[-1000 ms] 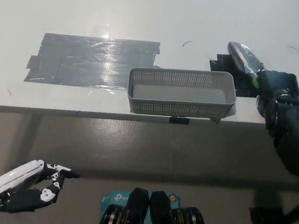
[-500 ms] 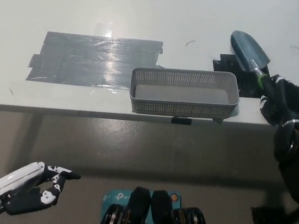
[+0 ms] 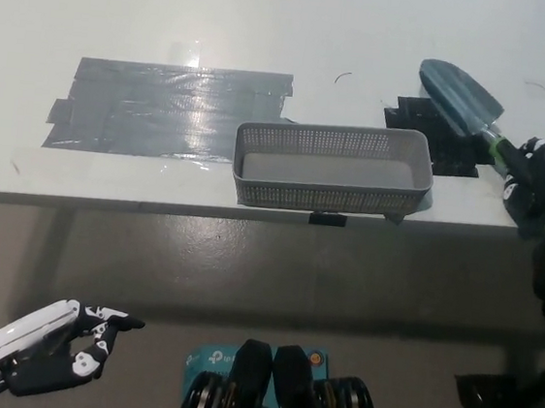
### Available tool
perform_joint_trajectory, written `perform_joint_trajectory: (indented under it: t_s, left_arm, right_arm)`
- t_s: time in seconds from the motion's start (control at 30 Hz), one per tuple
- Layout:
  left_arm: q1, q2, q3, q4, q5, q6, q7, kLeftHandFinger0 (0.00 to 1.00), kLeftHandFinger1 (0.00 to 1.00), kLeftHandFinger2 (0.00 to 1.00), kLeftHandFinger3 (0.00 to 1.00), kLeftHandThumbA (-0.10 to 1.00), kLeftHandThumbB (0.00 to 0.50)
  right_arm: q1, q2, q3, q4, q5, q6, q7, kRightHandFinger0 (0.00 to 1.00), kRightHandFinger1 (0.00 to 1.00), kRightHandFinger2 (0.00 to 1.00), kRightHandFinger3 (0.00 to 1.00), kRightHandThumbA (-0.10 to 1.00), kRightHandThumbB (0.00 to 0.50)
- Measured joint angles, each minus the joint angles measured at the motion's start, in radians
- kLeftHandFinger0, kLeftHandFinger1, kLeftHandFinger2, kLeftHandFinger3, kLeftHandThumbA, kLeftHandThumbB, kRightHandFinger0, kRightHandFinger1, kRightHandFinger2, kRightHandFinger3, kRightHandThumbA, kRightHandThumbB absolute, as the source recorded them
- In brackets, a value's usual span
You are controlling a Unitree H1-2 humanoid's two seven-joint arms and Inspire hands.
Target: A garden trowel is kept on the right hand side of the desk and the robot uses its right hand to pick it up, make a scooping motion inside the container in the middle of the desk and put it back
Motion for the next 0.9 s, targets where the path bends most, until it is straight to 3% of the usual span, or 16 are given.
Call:
perform_joint_trajectory:
  t_s: [0.1, 0.27, 0.47, 0.5, 0.63, 0.67, 0.73, 0.87, 0.9]
  left_arm:
    - [0.0, 0.001, 0.0, 0.0, 0.0, 0.001, -0.002, 1.0, 0.93, 0.85, 1.0, 1.0, 0.392]
    - [0.0, 0.003, 0.001, 0.0, 0.0, 0.003, -0.004, 1.0, 0.93, 0.84, 1.0, 1.0, 0.415]
    - [0.0, 0.008, 0.002, 0.002, -0.001, 0.004, -0.006, 1.0, 0.92, 0.83, 1.0, 1.0, 0.419]
    - [-0.001, 0.008, 0.002, 0.003, -0.001, 0.004, -0.007, 1.0, 0.92, 0.83, 1.0, 1.0, 0.42]
    - [0.0, 0.01, 0.001, 0.006, -0.001, 0.004, -0.009, 1.0, 0.93, 0.84, 1.0, 1.0, 0.406]
    - [0.0, 0.01, 0.001, 0.006, -0.001, 0.004, -0.009, 1.0, 0.92, 0.85, 1.0, 1.0, 0.402]
    - [0.001, 0.011, 0.001, 0.006, 0.0, 0.004, -0.009, 1.0, 0.92, 0.85, 1.0, 1.0, 0.391]
    - [0.001, 0.012, 0.001, 0.01, 0.0, 0.004, -0.011, 1.0, 0.92, 0.85, 1.0, 1.0, 0.399]
    - [0.001, 0.011, 0.0, 0.011, 0.0, 0.004, -0.011, 1.0, 0.93, 0.86, 1.0, 1.0, 0.402]
  right_arm:
    - [0.0, -0.034, 0.031, -0.01, -0.016, -0.016, 0.0, 0.0, 0.1, 0.4, 0.02, -0.1, 0.0]
    - [-0.019, -0.132, 0.113, -0.038, -0.066, -0.065, 0.01, 0.0, 0.18, 0.48, 0.22, -0.1, 0.0]
    - [-0.076, -0.237, 0.151, -0.144, -0.11, -0.102, 0.054, 0.0, 0.17, 0.43, 0.21, -0.1, 0.021]
    - [-0.082, -0.249, 0.153, -0.163, -0.114, -0.111, 0.063, 0.0, 0.15, 0.41, 0.17, -0.1, 0.04]
    - [-0.098, -0.286, 0.153, -0.22, -0.118, -0.167, 0.087, 0.0, 0.06, 0.26, 0.03, -0.1, 0.242]
    - [-0.097, -0.291, 0.153, -0.231, -0.118, -0.186, 0.091, 0.0, 0.05, 0.25, 0.02, -0.1, 0.246]
    - [-0.097, -0.298, 0.153, -0.25, -0.117, -0.224, 0.103, 0.0, 0.09, 0.29, 0.01, -0.1, 0.22]
    - [-0.097, -0.307, 0.152, -0.293, -0.096, -0.286, 0.167, 0.0, 0.27, 0.55, 0.07, -0.1, 0.089]
    - [-0.097, -0.31, 0.152, -0.305, -0.09, -0.294, 0.187, 0.0, 0.28, 0.57, 0.07, -0.1, 0.093]
